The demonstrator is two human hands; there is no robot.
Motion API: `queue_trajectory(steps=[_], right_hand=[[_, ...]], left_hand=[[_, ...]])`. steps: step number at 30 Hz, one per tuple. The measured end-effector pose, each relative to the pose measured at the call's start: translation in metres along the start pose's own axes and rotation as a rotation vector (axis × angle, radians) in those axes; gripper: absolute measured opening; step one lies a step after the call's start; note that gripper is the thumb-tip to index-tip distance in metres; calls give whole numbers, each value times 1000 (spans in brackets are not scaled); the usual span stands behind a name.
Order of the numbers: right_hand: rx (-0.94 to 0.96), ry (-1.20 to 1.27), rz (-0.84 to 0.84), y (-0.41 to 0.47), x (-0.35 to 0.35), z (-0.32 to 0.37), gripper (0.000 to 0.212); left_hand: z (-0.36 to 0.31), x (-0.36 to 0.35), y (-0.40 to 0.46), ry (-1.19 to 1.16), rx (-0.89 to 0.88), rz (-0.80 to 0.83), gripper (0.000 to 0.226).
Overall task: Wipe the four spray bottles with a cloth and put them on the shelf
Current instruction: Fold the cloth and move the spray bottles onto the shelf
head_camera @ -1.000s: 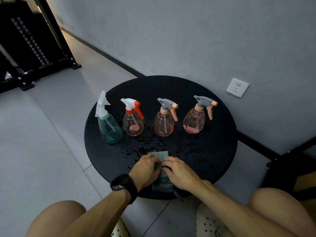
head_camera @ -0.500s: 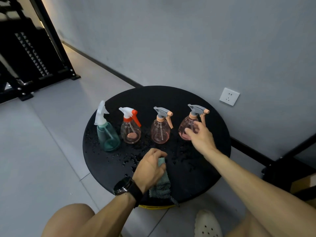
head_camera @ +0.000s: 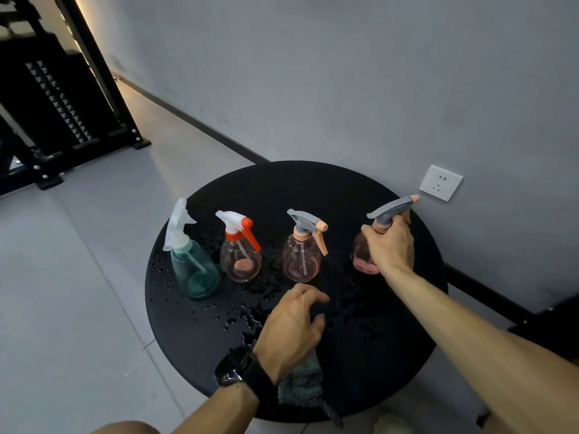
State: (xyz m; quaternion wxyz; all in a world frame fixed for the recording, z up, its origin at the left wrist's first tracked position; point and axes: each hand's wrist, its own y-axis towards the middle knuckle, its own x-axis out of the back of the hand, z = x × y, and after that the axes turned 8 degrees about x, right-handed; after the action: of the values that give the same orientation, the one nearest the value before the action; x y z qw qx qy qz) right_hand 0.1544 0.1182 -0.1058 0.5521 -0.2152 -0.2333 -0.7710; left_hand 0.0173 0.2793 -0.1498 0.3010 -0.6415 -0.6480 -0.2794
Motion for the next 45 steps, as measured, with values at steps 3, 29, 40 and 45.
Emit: queue_trajectory(steps=[3, 29, 40, 45], right_hand=[[-25, 24, -55, 11, -4, 1, 44], [136, 104, 43, -39, 81, 36, 24], [227, 138, 21, -90, 184, 54, 12], [238, 144, 13, -105, 222, 53, 15]], left_hand=[[-1, -1, 6, -13, -10, -9, 30], [-57, 42, -16, -33, -39, -65, 29], [-157, 85, -28, 14, -184, -97, 31], [-194, 91, -32, -20, -214, -100, 30]])
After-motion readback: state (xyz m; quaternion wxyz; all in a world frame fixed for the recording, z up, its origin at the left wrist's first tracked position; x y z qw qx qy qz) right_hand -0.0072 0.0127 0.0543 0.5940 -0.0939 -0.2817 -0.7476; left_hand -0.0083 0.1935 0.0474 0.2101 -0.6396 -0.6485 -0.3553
